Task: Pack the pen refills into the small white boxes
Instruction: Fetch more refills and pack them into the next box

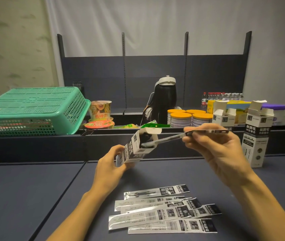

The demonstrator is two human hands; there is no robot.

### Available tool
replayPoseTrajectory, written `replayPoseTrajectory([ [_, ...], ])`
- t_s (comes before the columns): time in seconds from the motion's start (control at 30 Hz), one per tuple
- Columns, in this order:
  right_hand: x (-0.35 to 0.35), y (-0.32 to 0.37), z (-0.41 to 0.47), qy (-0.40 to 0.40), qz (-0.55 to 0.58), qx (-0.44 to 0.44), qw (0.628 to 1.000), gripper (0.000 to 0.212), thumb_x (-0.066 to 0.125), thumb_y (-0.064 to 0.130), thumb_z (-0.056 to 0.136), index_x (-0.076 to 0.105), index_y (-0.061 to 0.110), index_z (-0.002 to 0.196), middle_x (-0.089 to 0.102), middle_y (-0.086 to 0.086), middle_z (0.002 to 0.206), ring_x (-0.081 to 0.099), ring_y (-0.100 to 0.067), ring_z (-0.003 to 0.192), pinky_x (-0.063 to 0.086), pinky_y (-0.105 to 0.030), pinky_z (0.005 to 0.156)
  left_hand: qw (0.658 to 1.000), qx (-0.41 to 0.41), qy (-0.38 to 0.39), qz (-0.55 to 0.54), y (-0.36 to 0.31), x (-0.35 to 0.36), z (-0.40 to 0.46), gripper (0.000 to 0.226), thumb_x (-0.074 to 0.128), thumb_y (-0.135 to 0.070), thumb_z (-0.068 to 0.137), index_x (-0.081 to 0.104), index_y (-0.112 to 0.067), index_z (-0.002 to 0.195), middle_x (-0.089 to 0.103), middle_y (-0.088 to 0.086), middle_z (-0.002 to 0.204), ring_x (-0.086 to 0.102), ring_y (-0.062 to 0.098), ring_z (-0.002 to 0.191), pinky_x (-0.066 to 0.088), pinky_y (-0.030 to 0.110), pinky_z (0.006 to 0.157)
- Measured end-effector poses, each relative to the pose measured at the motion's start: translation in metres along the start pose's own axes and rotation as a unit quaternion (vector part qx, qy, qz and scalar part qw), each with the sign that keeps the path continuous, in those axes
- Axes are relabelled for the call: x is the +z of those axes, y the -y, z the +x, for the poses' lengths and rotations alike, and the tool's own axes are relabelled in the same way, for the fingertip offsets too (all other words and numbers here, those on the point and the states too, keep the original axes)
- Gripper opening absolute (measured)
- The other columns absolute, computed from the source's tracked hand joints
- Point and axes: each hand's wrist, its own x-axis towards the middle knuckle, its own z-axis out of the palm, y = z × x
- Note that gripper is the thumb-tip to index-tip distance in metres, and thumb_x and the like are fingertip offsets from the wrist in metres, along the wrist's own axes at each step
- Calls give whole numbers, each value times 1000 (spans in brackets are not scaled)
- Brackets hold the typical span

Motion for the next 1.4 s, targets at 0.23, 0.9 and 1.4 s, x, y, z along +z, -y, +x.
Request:
replayPoseTrajectory([
  [0.23, 0, -1, -2, 3, -22, -66, 998, 14, 68, 11, 71, 74, 13, 84, 72, -20, 98, 71, -38, 89, 59, -35, 75, 1000, 5, 7, 4, 2, 0, -1, 47, 81, -23, 75, 56, -37, 112, 64, -23, 109, 60, 0, 102, 47, 9, 80],
  [0.9, 14, -28, -10, 65, -163, -152, 973, 19, 63, -1, 82, 68, -5, 100, 71, -16, 103, 73, -29, 87, 59, -33, 79, 999, 27, 18, 18, -4, 3, -3, 52, 81, -16, 74, 55, -37, 113, 64, -20, 106, 60, -3, 98, 44, 6, 78],
  [1.4, 7, -62, -1, 92, -520, -367, 766, 22, 70, 11, 82, 72, 12, 104, 72, 1, 95, 63, -21, 82, 56, -37, 64, 999, 38, 30, 16, -6, 6, -4, 53, 81, -18, 74, 56, -36, 117, 66, -14, 111, 61, 5, 103, 49, 14, 85],
])
